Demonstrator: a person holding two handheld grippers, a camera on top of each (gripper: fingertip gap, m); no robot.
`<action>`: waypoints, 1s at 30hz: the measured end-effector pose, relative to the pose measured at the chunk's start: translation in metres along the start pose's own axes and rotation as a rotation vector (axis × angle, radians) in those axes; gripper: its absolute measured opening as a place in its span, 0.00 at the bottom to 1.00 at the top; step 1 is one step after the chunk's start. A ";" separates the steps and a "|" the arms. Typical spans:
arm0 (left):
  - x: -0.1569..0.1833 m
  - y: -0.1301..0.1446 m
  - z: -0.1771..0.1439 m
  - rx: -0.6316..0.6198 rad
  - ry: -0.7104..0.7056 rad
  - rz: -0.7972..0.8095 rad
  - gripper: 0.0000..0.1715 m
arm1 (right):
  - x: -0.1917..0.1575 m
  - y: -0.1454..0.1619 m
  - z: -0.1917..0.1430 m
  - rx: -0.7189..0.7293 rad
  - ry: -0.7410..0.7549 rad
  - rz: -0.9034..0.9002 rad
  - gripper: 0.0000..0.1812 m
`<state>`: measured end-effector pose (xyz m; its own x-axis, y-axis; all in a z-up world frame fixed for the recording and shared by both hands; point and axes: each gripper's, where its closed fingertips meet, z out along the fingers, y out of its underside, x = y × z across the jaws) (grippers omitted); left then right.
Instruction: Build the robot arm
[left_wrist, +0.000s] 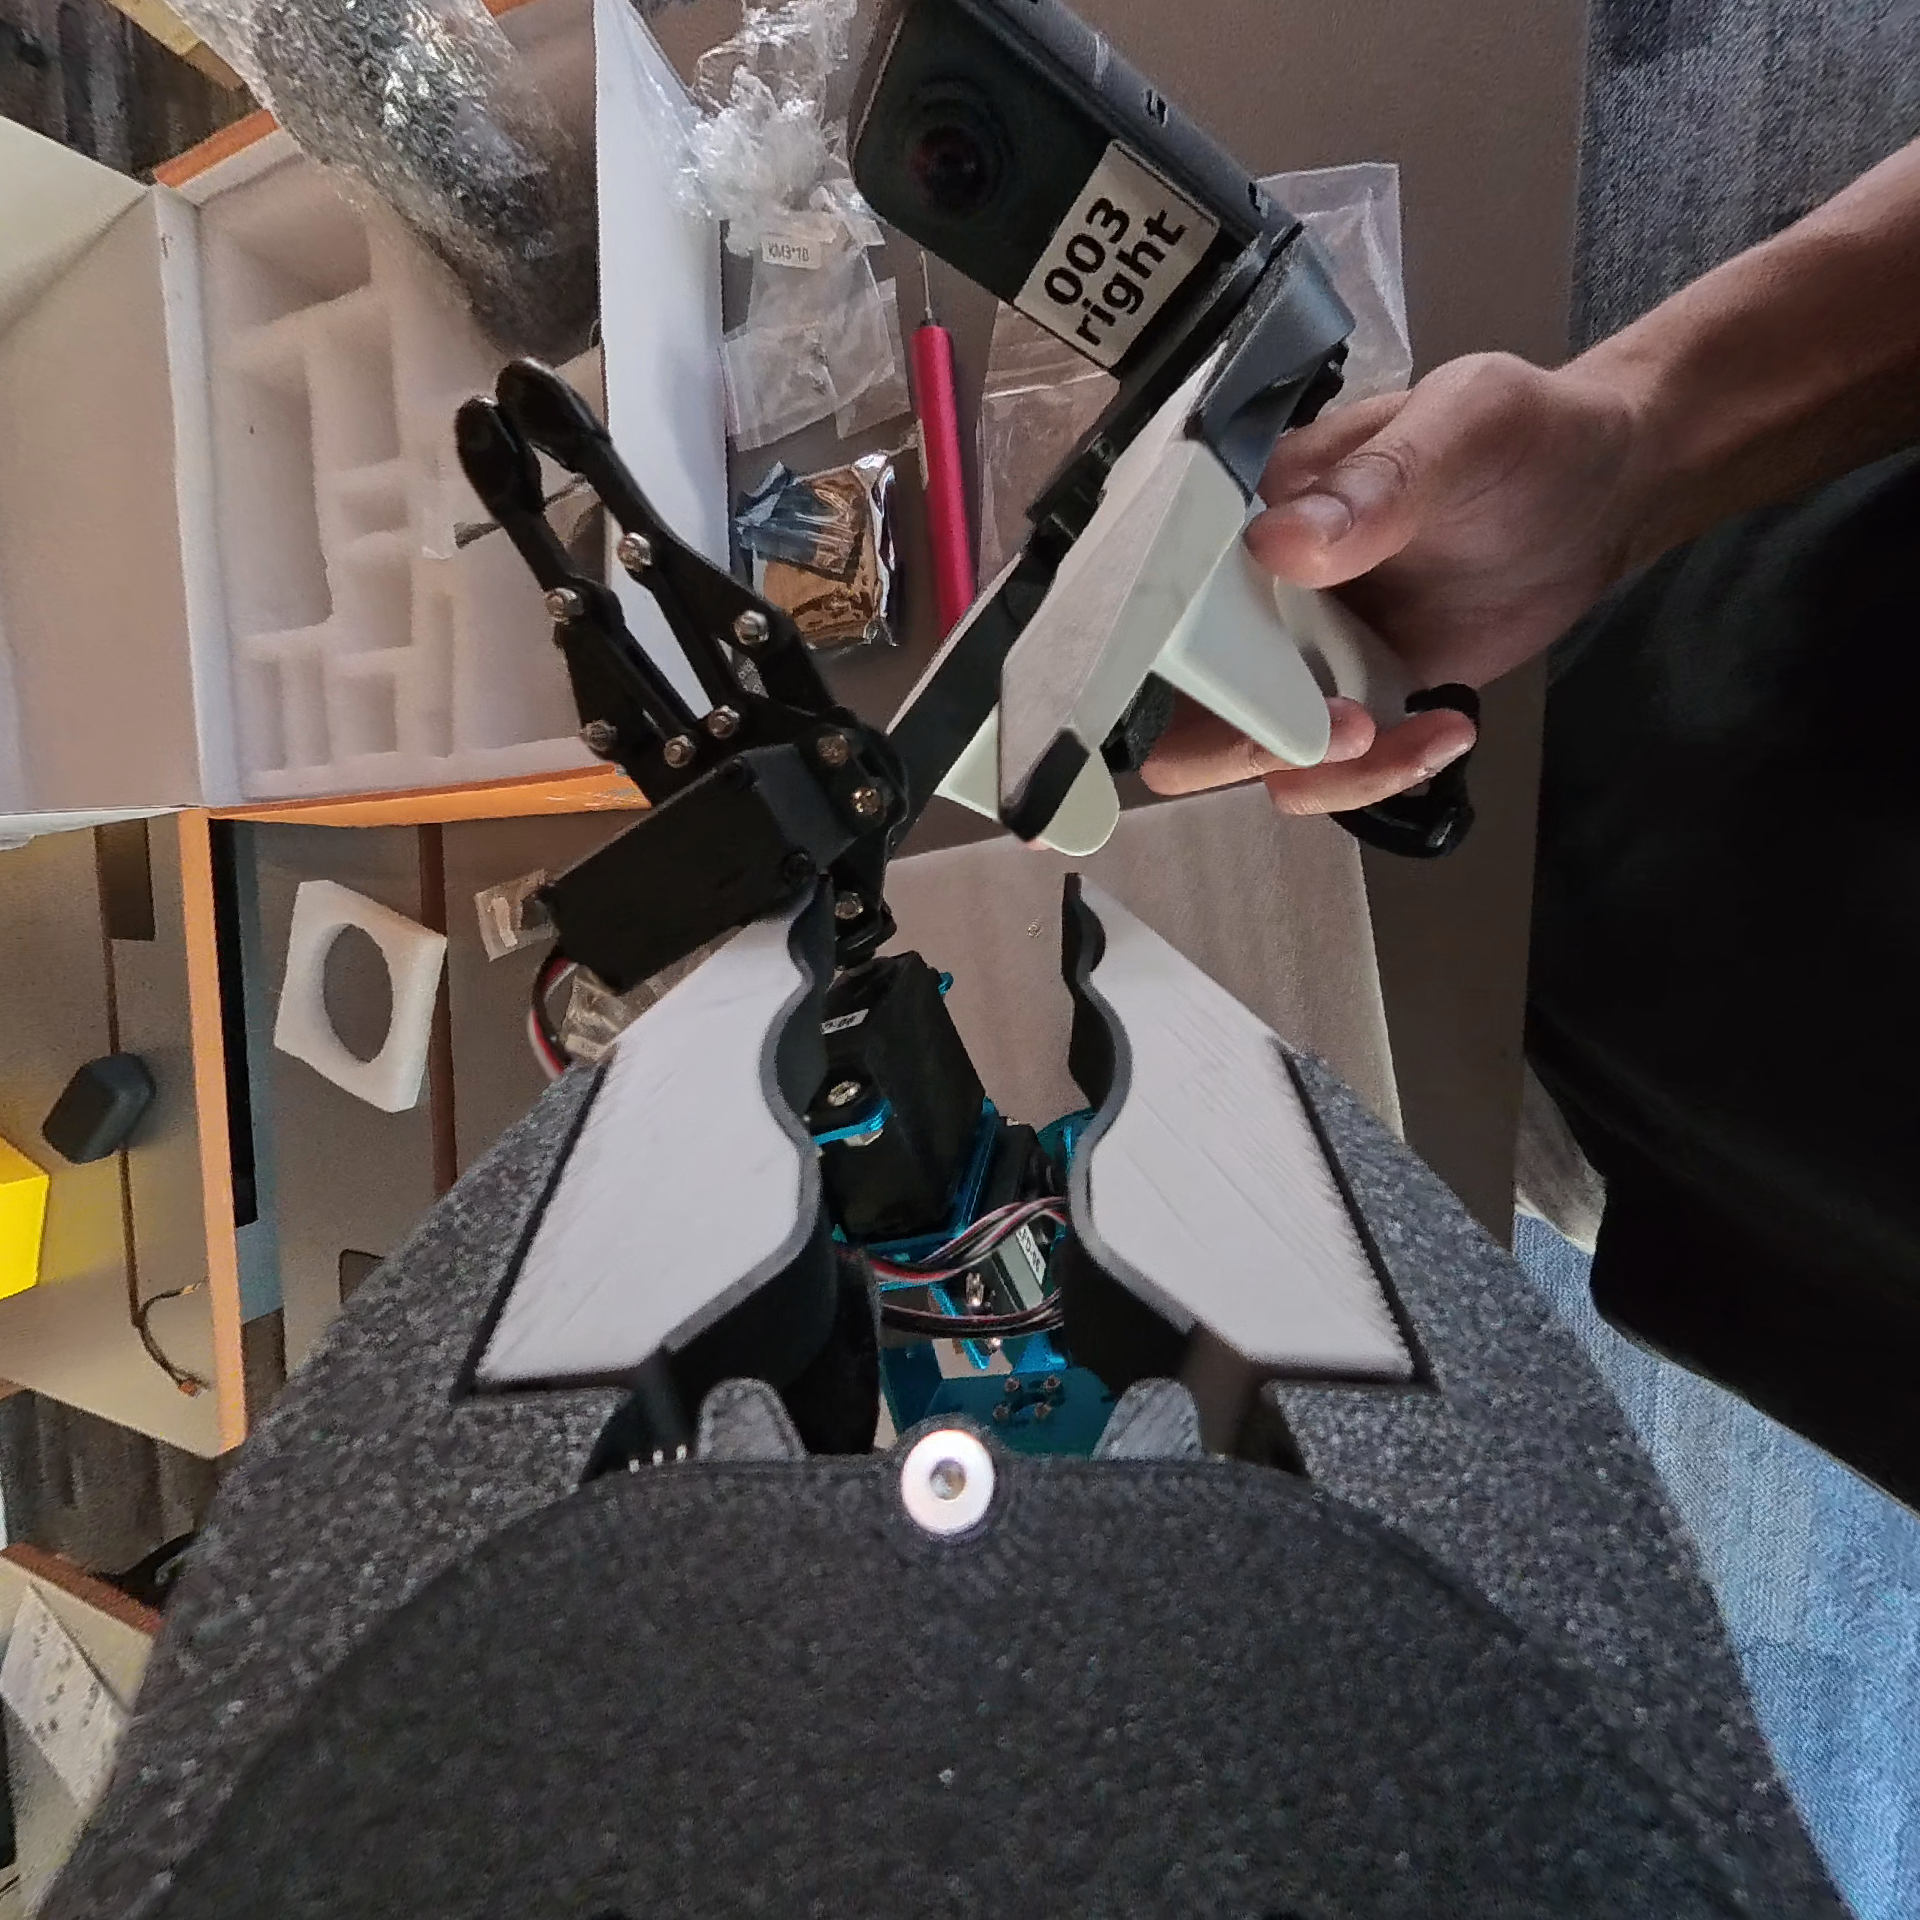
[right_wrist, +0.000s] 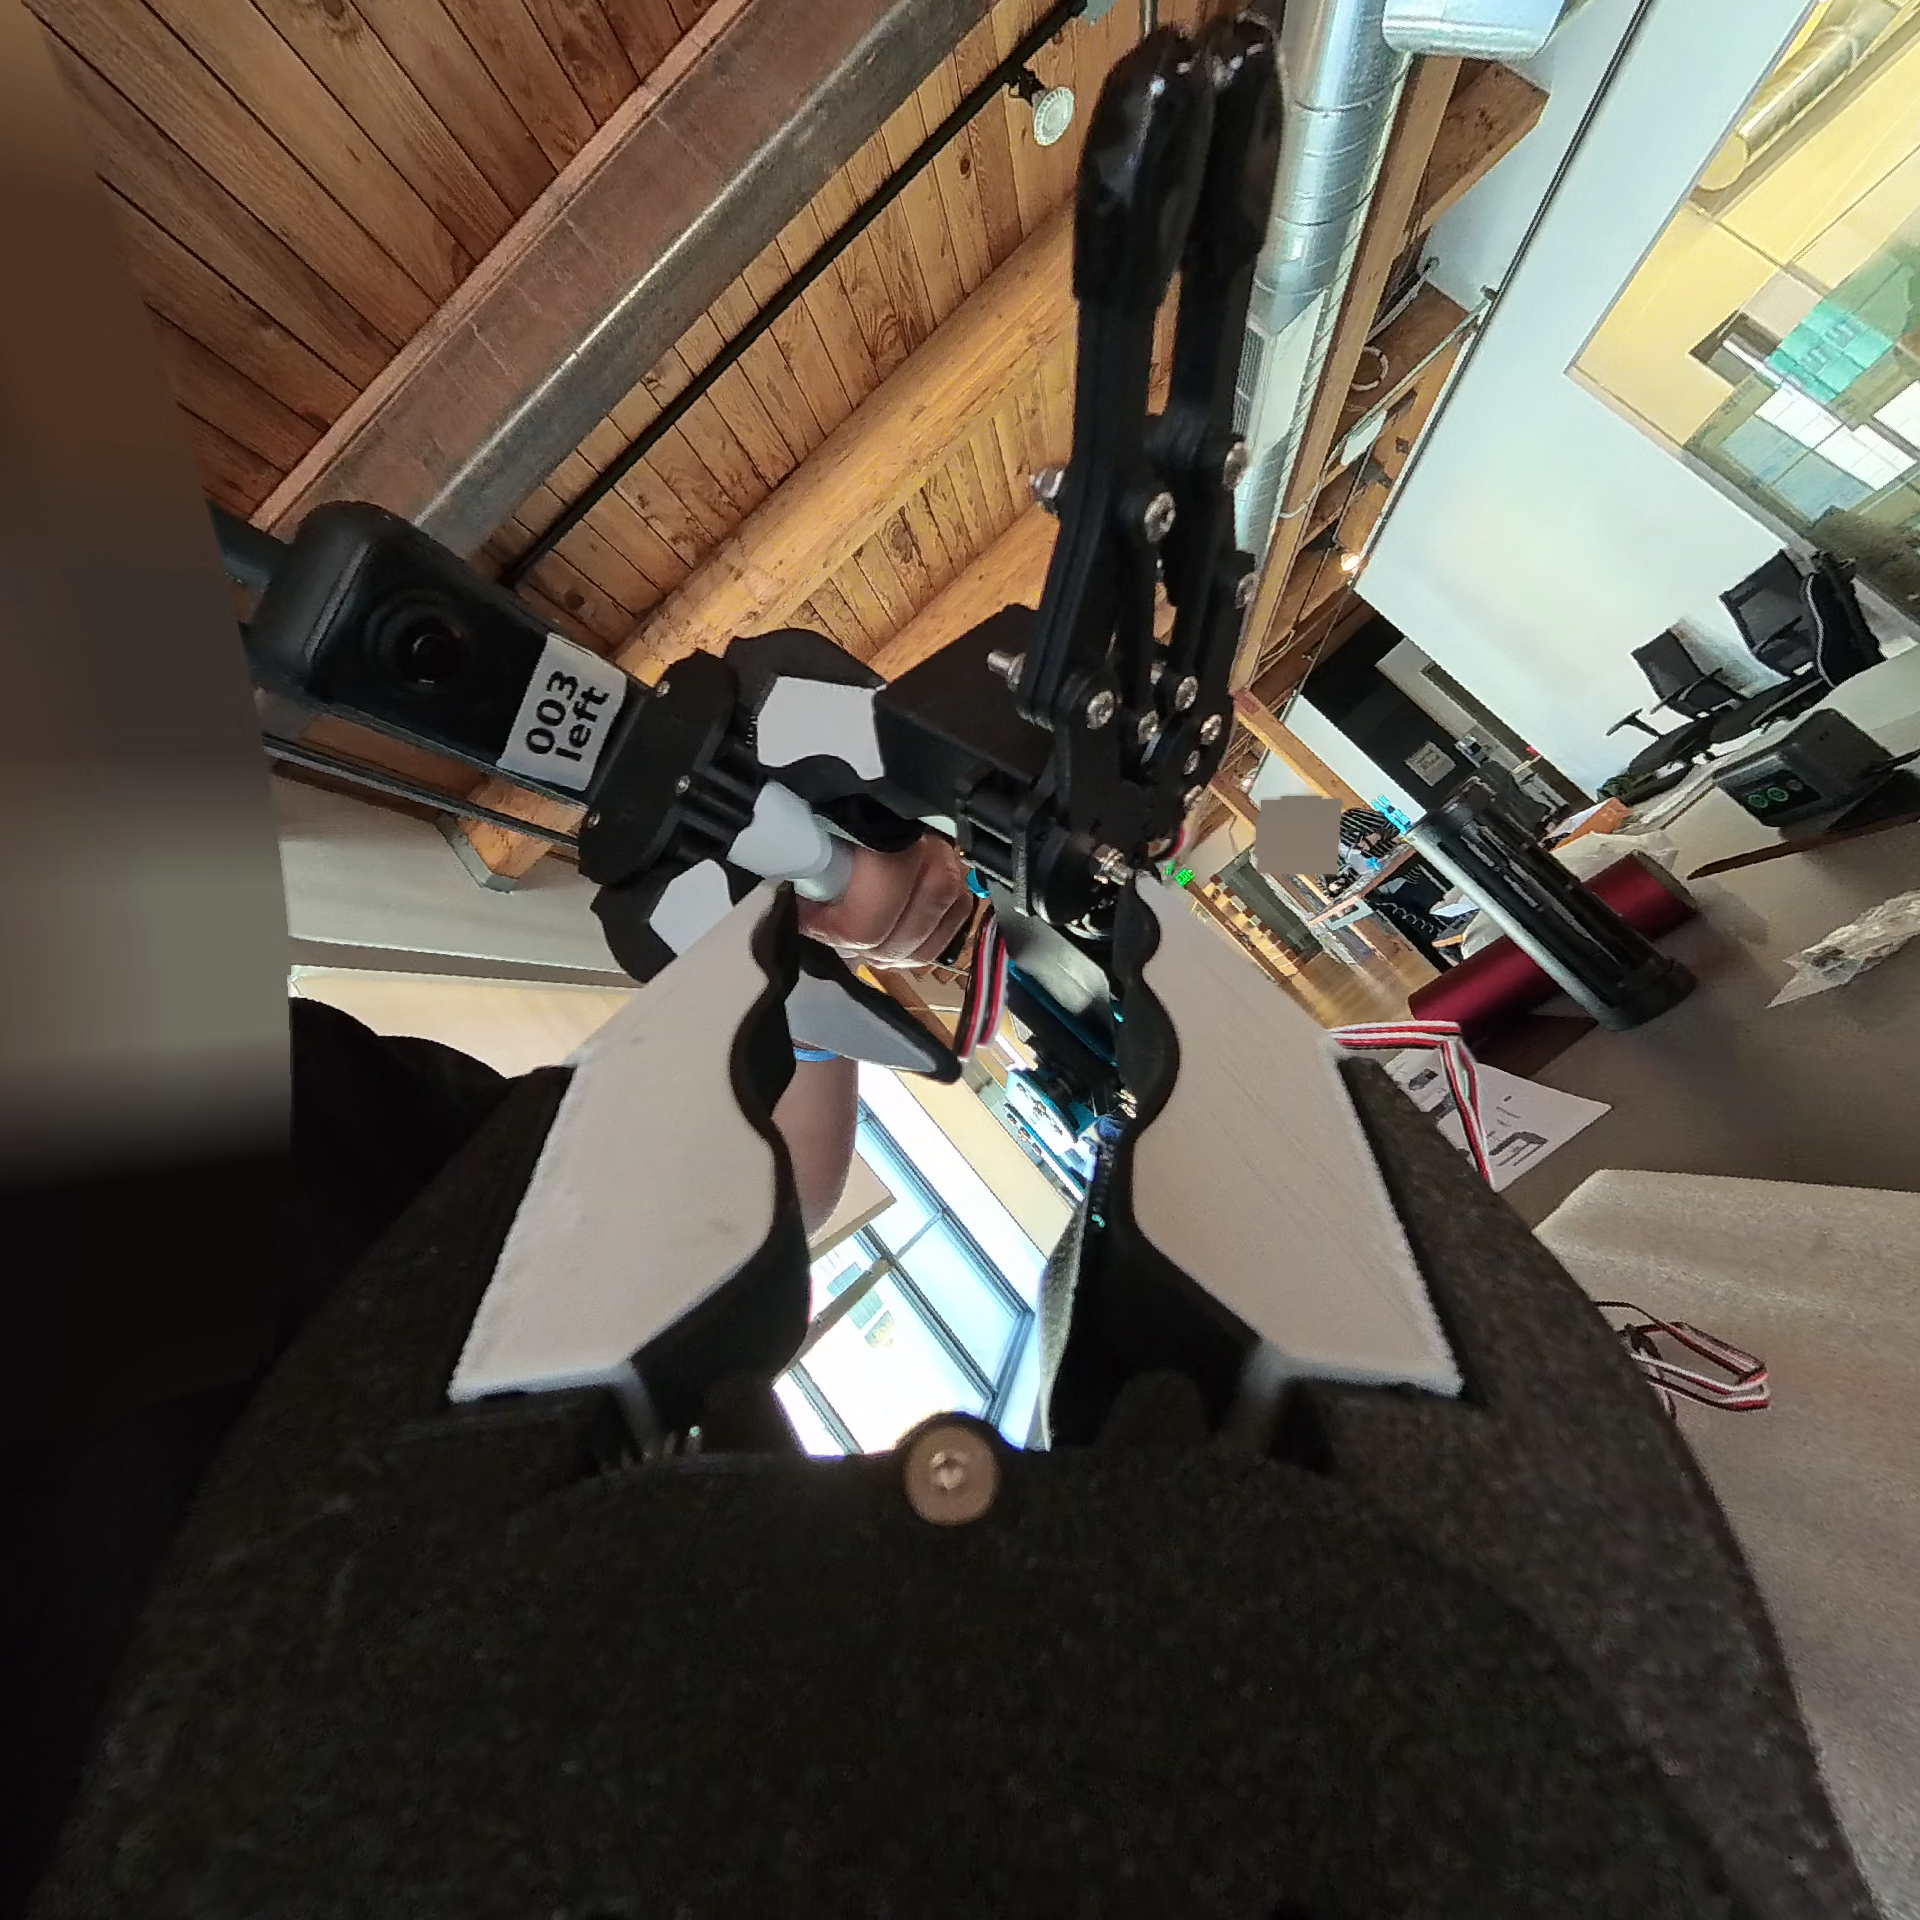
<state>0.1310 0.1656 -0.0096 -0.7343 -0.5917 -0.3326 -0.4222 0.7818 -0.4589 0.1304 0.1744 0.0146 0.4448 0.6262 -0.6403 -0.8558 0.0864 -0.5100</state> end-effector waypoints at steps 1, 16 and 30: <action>0.001 0.000 -0.001 0.007 0.003 -0.003 0.25 | 0.000 0.000 0.000 -0.002 -0.003 0.000 0.33; -0.027 0.003 -0.045 0.286 -0.233 -0.293 0.44 | -0.006 0.004 0.000 -0.046 0.015 -0.030 0.35; -0.050 -0.014 -0.051 0.539 0.531 -0.465 0.32 | -0.006 0.004 0.004 0.081 0.082 -0.117 0.34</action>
<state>0.1470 0.1945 0.0555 -0.7571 -0.5527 0.3484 -0.5297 0.2071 -0.8225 0.1228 0.1741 0.0186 0.5601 0.5432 -0.6255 -0.8138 0.2193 -0.5382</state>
